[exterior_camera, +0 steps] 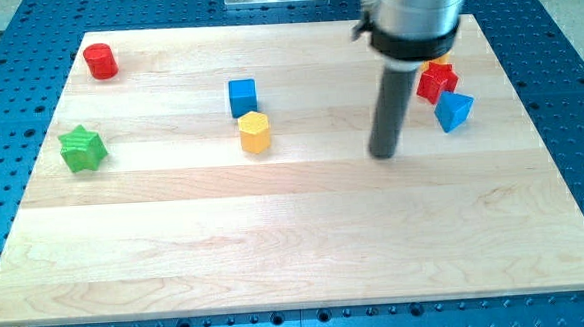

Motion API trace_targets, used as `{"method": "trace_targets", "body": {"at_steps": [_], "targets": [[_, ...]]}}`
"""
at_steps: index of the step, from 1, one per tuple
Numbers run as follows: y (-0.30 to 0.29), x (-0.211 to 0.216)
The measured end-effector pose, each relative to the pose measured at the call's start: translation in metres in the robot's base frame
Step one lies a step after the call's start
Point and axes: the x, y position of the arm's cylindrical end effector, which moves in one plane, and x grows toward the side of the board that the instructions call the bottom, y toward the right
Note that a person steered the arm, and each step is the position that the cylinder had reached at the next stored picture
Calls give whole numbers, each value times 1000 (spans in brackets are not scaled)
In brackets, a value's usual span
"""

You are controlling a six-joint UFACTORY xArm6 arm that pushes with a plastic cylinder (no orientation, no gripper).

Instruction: Move the hexagon below the blue triangle

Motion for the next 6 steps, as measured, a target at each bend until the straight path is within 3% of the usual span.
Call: {"method": "trace_targets", "body": {"at_steps": [2, 4, 6], "targets": [[-115, 11], [-194, -30], [-83, -59]]}}
